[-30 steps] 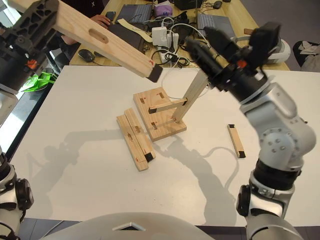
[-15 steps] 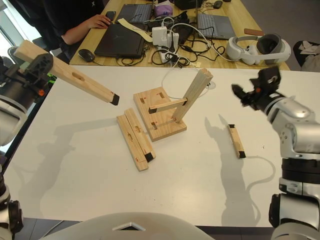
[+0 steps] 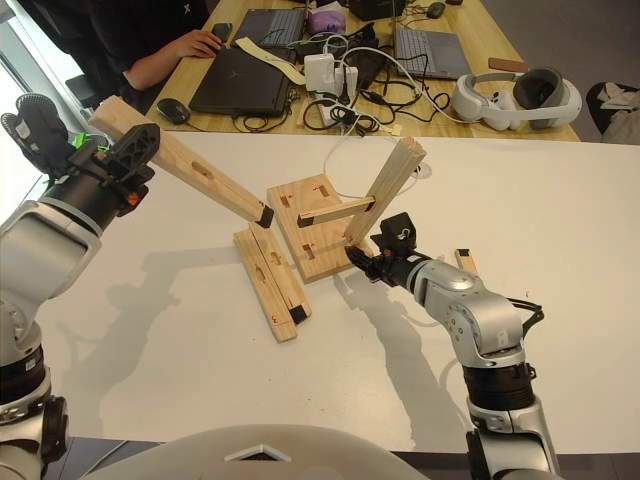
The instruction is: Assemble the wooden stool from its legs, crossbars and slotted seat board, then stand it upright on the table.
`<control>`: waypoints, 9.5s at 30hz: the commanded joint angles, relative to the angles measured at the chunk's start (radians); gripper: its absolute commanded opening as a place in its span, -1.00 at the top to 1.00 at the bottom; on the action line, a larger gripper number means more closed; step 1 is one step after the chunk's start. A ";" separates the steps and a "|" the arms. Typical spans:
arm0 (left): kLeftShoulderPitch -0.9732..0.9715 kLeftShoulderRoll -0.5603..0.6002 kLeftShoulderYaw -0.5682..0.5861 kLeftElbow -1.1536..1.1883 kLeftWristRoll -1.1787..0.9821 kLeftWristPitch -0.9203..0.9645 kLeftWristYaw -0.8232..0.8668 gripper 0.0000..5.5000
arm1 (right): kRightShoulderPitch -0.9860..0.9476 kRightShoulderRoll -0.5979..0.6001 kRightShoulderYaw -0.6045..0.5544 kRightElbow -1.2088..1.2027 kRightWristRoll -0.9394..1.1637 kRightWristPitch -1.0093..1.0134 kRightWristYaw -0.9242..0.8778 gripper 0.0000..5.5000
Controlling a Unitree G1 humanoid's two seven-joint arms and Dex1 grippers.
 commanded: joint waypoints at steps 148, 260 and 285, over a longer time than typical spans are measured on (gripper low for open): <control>-0.142 -0.683 -0.045 0.046 1.138 0.389 -0.548 0.07 | -0.117 0.572 0.210 0.139 -0.277 -0.322 -0.445 -0.18; -0.235 -0.482 -0.031 0.190 0.799 0.413 -0.610 0.07 | -0.098 0.341 -0.147 -0.071 -0.269 -0.144 -0.363 -0.18; 0.115 -0.346 0.169 0.196 1.192 0.324 -0.376 0.07 | -0.344 0.200 -0.327 0.621 -0.332 -0.514 -0.343 -0.18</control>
